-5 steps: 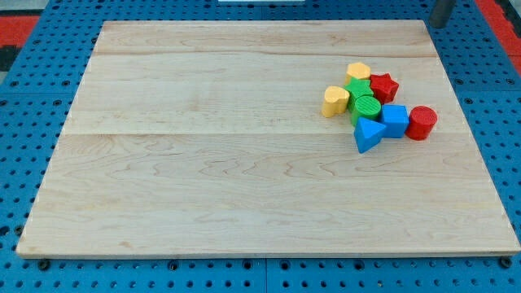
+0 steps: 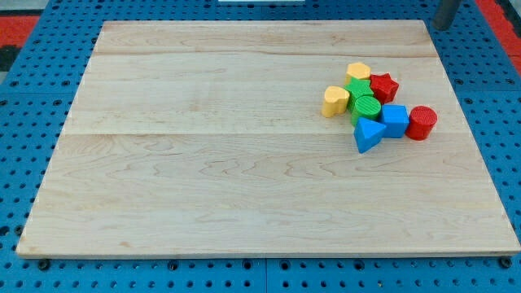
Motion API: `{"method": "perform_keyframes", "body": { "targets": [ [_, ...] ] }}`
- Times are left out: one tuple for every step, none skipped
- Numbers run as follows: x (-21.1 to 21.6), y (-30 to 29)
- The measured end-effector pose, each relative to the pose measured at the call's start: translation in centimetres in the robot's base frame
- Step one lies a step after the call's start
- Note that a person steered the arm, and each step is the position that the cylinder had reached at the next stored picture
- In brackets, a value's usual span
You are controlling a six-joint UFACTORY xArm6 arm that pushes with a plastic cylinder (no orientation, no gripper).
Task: Move your arm towards the group of blocks
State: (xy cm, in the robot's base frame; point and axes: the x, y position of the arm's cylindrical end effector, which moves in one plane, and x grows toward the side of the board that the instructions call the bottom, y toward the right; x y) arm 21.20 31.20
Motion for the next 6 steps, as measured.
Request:
{"method": "perform_keyframes", "body": {
  "targets": [
    [0.4, 0.8],
    [0.7, 0.9],
    [3.9, 2.3],
    [7.8, 1.8],
    [11.5, 0.3],
    [15.0, -2.7]
  ]
}}
